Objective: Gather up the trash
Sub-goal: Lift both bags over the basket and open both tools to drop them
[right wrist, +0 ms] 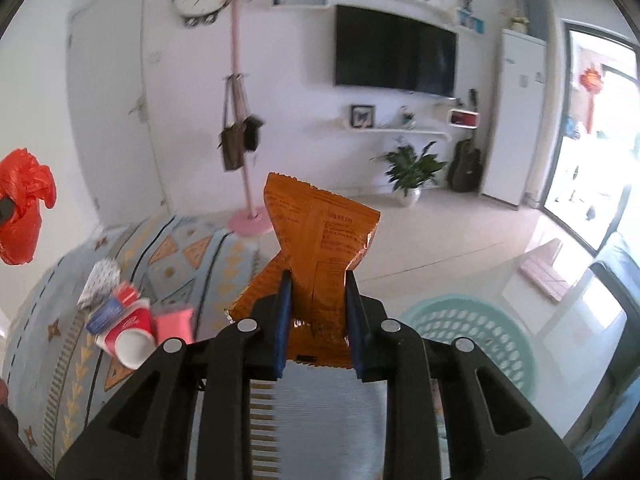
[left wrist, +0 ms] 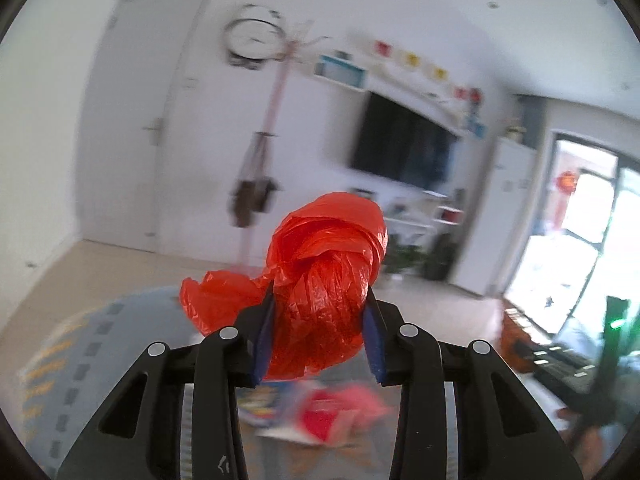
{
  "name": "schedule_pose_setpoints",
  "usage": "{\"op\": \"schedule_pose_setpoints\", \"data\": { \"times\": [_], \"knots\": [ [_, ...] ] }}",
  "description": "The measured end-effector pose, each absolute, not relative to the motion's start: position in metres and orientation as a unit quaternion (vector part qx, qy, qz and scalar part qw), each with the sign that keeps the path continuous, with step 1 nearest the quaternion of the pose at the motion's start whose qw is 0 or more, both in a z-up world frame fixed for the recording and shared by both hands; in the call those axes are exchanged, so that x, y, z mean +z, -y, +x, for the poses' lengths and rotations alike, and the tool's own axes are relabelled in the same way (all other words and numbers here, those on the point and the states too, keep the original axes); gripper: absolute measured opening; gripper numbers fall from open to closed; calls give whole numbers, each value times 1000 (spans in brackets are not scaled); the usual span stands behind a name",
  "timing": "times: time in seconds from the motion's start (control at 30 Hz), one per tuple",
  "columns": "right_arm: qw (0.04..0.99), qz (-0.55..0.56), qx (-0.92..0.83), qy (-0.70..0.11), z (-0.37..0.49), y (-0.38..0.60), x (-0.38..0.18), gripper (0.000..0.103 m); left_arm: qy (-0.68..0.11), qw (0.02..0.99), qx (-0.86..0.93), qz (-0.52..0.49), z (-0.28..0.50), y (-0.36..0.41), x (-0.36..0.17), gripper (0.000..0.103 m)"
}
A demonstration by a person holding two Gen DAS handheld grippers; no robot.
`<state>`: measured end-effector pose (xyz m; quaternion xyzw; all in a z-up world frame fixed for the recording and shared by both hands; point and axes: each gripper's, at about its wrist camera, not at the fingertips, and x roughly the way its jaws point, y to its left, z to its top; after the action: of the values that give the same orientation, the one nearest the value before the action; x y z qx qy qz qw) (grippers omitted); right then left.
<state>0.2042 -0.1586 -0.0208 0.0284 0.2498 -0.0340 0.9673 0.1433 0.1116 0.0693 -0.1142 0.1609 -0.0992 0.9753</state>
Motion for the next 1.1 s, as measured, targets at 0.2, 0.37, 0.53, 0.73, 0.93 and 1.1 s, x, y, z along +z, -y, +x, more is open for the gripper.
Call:
{"op": "schedule_pose_setpoints", "data": {
  "times": [0.2,0.37,0.53,0.73,0.93,1.1],
  "knots": [
    [966,78,-61,-240,186,222,-13,21,-167,966,-178,-84,153,-15,83,36],
    [956,132,-68,-253,180,282,-28,21,-243,924,-283,-81,182,67,49,36],
    [942,152,-97,-282,180,328,-60,21,-313,890,-324,-71,212,138,-4,36],
    [915,195,-112,-334,191,371,-115,22,-381,858,-339,-68,244,180,-62,36],
    [894,220,-116,-373,206,387,-156,23,-428,830,-355,-41,261,204,-99,41],
    [876,255,-113,-392,210,396,-184,35,-433,830,-350,-38,266,202,-103,60]
  ]
}}
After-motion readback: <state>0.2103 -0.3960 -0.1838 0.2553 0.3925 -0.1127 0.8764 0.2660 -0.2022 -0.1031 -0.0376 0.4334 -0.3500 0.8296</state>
